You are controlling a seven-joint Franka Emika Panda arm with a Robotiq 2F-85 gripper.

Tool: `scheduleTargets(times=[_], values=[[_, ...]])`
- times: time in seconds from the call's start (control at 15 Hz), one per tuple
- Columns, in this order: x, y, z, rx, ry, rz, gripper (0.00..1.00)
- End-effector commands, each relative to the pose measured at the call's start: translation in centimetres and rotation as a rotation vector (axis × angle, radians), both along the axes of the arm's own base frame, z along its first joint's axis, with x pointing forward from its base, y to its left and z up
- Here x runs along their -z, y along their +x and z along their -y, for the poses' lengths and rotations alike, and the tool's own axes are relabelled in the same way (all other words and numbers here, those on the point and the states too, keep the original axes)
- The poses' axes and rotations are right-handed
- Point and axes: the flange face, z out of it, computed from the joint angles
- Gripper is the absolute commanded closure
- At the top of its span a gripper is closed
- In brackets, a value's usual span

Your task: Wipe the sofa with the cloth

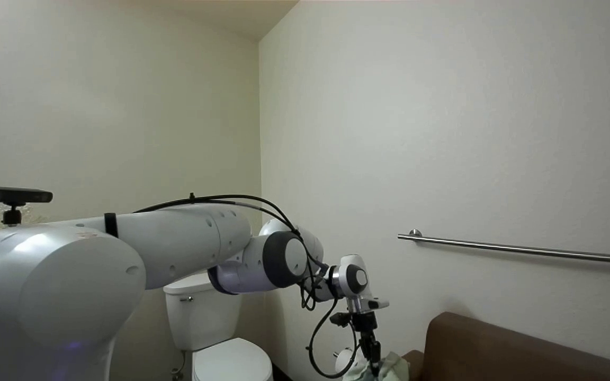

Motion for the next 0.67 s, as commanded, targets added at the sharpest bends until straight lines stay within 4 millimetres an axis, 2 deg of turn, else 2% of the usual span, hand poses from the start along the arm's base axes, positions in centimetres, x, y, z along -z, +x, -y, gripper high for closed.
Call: scheduleTargets(times=[0.0,0.27,0.6], values=[[-2.8,2.2,0.7,-0.006,-0.124,0.158,0.92],[-6.6,4.5,-0.6,-0.046,-0.149,0.317,0.92],[-9.3,5.4,-2.9,-0.091,-0.041,0.342,0.92]])
